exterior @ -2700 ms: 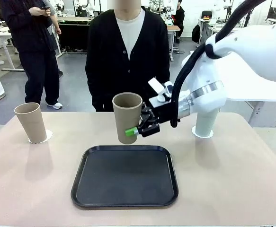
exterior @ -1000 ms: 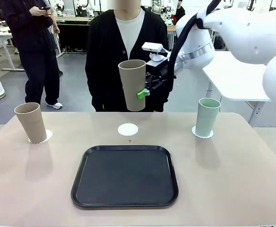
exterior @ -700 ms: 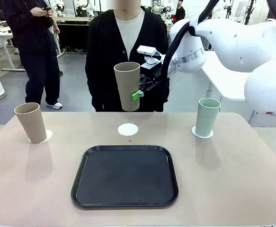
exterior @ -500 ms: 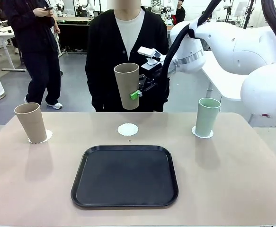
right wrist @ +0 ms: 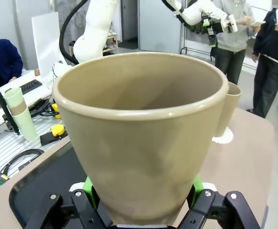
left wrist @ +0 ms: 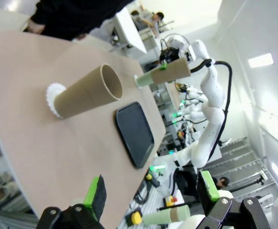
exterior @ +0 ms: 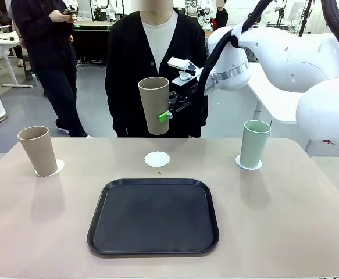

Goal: Place coasters on the table and set cups on them.
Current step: Take one Reusable plastic cup from the Flat Tray and place it on a coaster set by the human.

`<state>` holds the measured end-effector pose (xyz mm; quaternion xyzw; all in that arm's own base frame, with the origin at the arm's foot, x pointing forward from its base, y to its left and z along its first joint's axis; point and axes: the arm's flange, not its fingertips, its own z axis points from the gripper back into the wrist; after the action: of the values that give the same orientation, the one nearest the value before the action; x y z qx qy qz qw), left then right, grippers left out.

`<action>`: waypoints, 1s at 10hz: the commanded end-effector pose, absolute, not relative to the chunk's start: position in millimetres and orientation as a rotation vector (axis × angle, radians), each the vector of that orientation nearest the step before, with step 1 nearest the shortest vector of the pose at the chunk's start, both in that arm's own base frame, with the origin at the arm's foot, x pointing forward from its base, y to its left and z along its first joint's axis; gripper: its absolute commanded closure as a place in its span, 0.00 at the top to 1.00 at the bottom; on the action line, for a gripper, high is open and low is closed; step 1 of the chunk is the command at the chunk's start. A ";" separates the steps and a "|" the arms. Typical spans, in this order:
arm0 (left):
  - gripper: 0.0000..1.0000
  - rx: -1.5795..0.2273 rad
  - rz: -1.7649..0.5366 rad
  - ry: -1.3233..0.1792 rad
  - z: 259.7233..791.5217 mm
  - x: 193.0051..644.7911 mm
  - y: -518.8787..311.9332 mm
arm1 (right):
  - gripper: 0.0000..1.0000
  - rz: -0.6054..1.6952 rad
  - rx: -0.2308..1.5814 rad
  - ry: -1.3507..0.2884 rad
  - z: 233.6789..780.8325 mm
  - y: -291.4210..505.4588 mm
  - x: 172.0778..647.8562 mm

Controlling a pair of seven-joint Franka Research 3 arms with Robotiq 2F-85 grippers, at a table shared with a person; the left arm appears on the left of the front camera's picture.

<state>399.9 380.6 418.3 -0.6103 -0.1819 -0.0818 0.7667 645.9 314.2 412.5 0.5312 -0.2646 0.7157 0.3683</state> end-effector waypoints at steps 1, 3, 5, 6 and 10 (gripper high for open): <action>1.00 -1.317 -0.172 -0.393 420.0 399.1 380.5 | 0.82 1.845 1.371 -0.696 403.9 304.1 667.2; 1.00 -1.317 -0.172 -0.393 420.0 399.1 380.5 | 0.82 1.889 1.395 -0.674 387.7 300.2 682.8; 1.00 -1.317 -0.172 -0.393 420.0 399.1 380.5 | 0.82 1.899 1.352 -0.685 368.2 302.1 687.2; 1.00 -1.317 -0.172 -0.393 420.0 399.1 380.5 | 0.82 1.887 1.362 -0.684 358.7 302.9 688.5; 1.00 -1.317 -0.172 -0.393 420.0 399.1 380.5 | 0.82 1.856 1.323 -0.777 325.9 309.6 689.4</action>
<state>399.9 380.6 418.3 -0.6103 -0.1819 -0.0818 0.7667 684.4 305.6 328.6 0.5232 -0.2849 0.7177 0.3605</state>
